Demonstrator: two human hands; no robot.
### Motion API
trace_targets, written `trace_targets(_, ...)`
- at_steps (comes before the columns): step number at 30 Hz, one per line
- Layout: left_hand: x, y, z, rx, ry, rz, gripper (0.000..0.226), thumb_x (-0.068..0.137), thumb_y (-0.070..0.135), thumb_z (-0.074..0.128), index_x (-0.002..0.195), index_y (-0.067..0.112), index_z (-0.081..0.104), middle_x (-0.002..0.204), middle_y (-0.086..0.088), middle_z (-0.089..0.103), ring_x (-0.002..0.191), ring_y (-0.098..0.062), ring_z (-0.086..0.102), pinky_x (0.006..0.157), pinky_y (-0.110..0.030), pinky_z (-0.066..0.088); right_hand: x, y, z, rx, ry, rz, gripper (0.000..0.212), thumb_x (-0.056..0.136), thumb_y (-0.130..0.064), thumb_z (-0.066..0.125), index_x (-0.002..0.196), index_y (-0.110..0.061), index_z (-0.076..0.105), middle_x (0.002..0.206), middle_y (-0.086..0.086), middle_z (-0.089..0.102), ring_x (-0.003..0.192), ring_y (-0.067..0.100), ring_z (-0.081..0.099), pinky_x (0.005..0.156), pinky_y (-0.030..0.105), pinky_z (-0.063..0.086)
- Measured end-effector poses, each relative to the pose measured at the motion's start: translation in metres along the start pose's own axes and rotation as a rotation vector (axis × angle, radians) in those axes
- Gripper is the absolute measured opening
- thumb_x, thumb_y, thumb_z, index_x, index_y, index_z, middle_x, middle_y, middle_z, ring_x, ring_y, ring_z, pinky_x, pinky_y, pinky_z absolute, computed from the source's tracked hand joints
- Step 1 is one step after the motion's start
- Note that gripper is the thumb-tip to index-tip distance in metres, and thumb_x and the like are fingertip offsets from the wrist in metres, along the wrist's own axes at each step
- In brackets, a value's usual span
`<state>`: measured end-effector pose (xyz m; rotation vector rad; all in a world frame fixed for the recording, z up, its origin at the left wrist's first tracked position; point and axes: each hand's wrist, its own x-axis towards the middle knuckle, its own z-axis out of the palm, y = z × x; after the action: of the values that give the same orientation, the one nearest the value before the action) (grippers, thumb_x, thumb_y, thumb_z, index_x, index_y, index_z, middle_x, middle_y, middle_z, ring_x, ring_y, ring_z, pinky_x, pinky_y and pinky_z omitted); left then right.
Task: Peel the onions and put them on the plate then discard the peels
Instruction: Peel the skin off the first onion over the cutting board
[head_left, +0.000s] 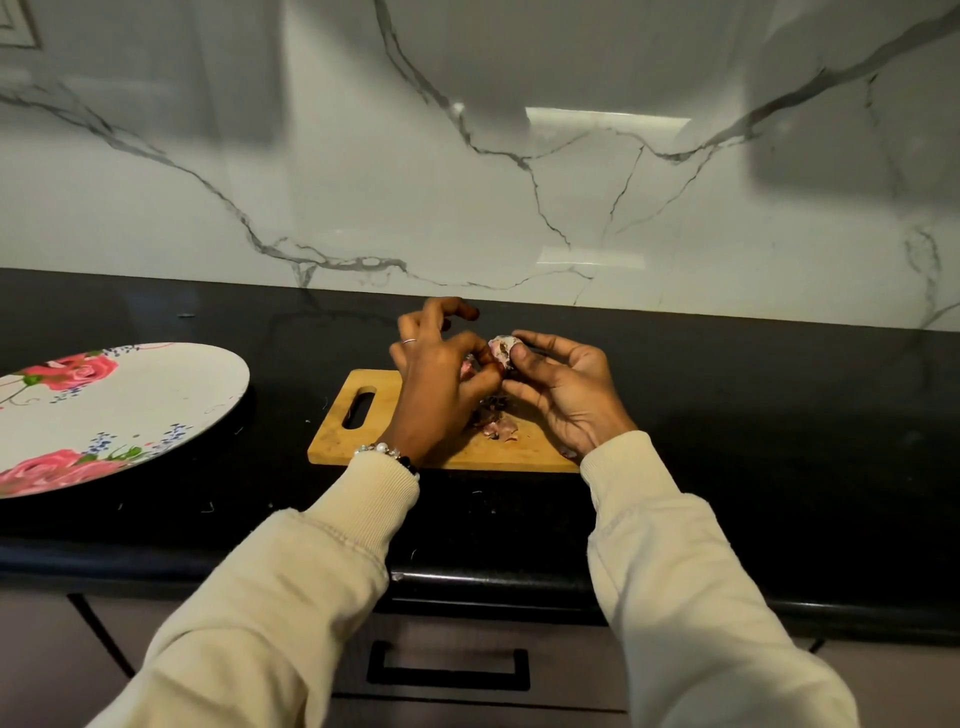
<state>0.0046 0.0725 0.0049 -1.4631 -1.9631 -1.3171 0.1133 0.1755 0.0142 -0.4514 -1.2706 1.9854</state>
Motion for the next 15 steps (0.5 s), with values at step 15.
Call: trace_targets(15, 0.0060, -0.0093, -0.0038, -0.033, 0.087, 0.104, 0.026, 0.085, 0.035, 0.064, 0.106, 0.022, 0.072, 0.104, 0.004, 0.069, 0.100, -0.021, 0.058, 0.084, -0.050, 0.042, 0.0054, -0.0050, -0.0079, 0.212, -0.002, 0.055, 0.018, 0.094, -0.002, 0.057, 0.108, 0.008, 0.062, 0.107, 0.026, 0.069, 0.096, 0.038, 0.070, 0.071, 0.044, 0.062)
